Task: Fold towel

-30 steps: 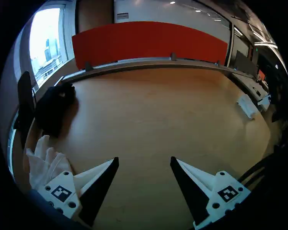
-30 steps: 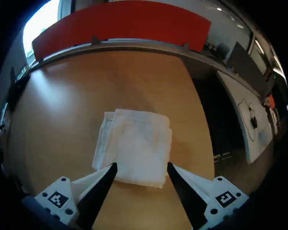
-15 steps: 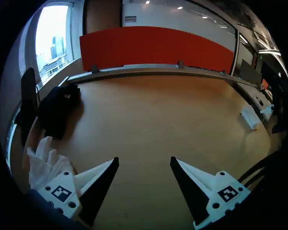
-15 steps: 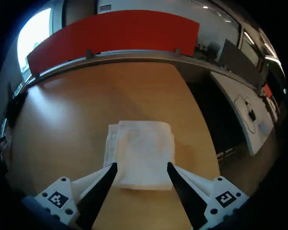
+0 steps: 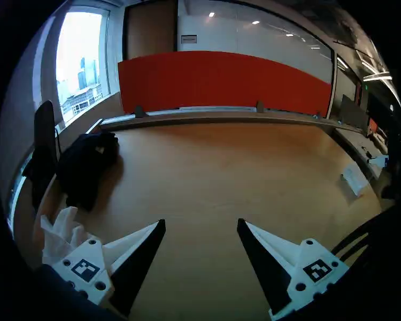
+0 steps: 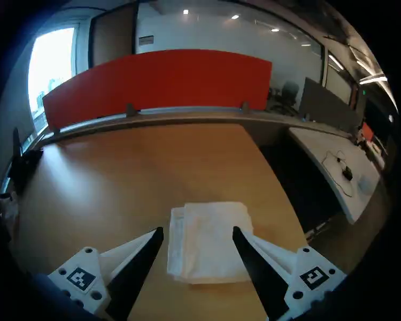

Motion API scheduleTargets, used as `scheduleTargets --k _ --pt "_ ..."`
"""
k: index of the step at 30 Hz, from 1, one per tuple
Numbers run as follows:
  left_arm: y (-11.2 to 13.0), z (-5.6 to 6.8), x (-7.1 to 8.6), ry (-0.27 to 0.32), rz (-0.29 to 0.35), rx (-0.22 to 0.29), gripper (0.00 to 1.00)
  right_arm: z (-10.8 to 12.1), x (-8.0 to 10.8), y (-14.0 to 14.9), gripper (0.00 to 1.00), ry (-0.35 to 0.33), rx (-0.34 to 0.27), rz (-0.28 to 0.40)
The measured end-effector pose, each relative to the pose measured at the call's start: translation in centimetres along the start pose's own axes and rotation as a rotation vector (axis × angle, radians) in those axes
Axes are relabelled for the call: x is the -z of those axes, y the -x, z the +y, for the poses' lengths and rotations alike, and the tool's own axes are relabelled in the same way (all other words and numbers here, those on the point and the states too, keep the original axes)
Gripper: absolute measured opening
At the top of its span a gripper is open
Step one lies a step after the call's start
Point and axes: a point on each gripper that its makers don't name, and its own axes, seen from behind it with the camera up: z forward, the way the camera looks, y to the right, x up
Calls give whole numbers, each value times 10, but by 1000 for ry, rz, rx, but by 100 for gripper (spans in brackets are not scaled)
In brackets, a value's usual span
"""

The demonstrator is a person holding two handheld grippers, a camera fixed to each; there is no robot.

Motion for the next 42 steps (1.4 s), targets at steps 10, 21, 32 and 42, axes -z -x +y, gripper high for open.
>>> scheduleTargets --k 10,21,32,42 --pt "-19 -3 -9 0 54 21 100 -33 12 -28 100 -24 -34 141" --pt "-38 0 -17 18 130 64 100 -74 24 -61 100 -67 -74 255" --pt "-54 -8 -21 19 180 68 100 -121 39 -97 100 -96 -27 352" --pt "-73 -15 -20 13 245 61 100 -179 48 -122 100 -96 47 429"
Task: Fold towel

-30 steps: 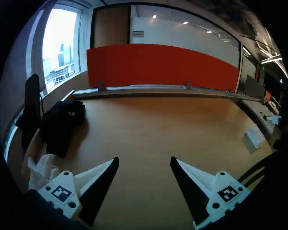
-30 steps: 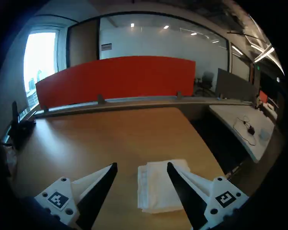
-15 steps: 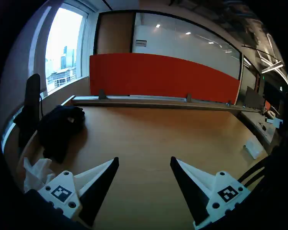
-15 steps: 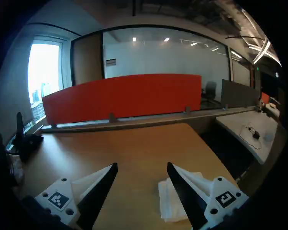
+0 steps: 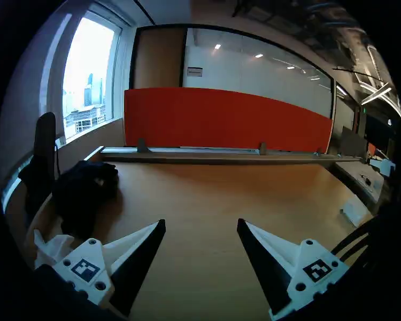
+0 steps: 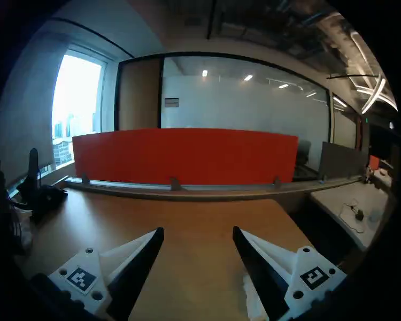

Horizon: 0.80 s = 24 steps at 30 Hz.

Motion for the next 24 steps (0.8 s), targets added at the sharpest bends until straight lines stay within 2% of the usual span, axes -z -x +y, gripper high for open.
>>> scheduleTargets --k 9,18,24 --pt "-24 -9 8 -30 91 -20 100 -39 -2 -21 100 -11 -9 64" --pt "-36 -9 12 -29 150 -1 100 -53 -2 -28 100 -9 -21 76" --pt "-39 -5 13 -34 178 -27 100 -60 -1 -34 100 -20 -22 84"
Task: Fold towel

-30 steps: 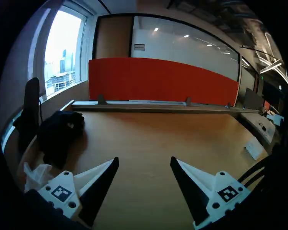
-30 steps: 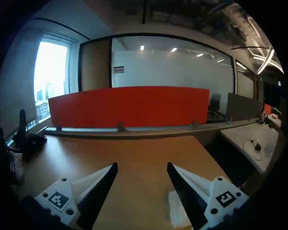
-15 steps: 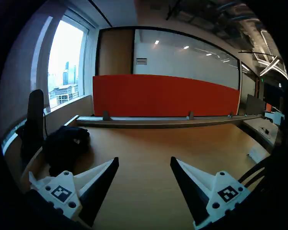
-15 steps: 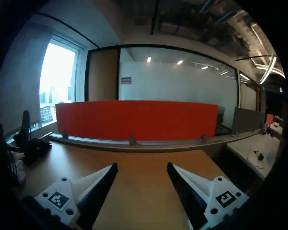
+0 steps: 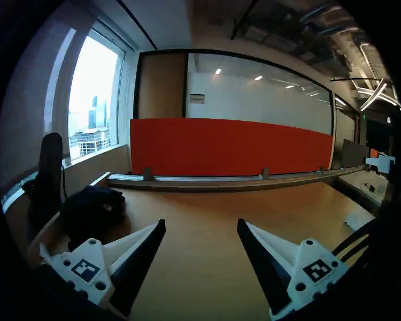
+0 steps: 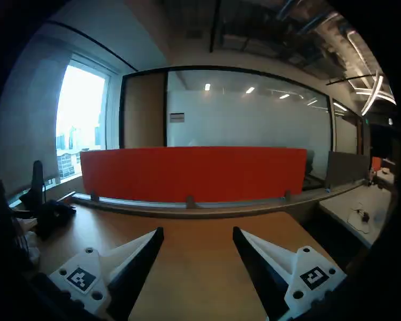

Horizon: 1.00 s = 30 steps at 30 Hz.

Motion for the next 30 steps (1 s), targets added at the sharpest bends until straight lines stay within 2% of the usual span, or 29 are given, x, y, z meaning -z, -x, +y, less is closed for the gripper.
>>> scheduleTargets --k 9,16,24,30 --pt "21 3 1 -24 21 -20 100 -3 0 6 100 -9 28 -25" --pt "34 0 2 -33 69 -41 100 -14 1 8 100 -27 12 -8" --pt "47 -4 1 -51 138 -54 100 -25 -1 19 100 -48 -40 7" --pt "63 -8 -2 -61 163 -53 100 -31 -8 32 100 -69 -43 8"
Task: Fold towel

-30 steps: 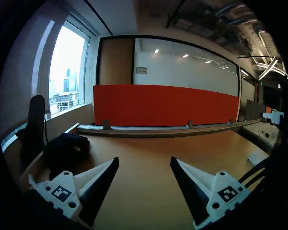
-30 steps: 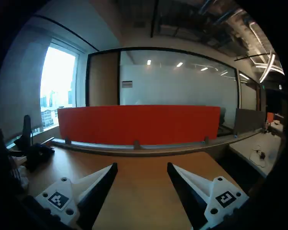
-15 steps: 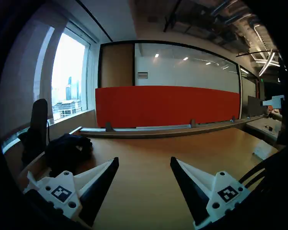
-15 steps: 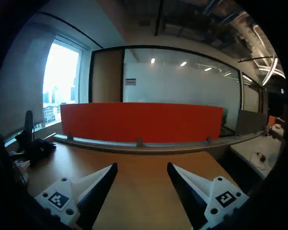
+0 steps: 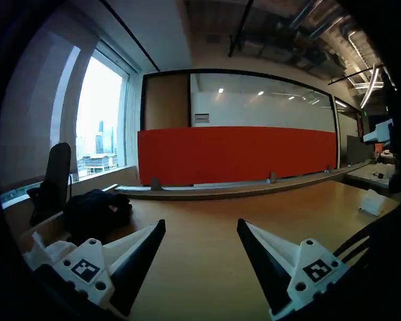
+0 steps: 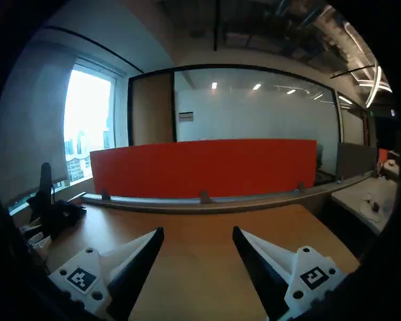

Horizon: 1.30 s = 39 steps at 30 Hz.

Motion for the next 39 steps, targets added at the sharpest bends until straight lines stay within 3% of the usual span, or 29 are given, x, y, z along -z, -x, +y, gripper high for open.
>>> scheduleTargets --k 12,21,39 --pt "25 -6 -1 -16 60 28 100 -8 -6 21 100 -18 31 14" --pt "38 -9 -3 -25 79 33 100 -7 -7 21 100 -21 13 36" --pt "46 -13 -7 -44 53 28 100 -9 -13 23 100 -31 17 32"
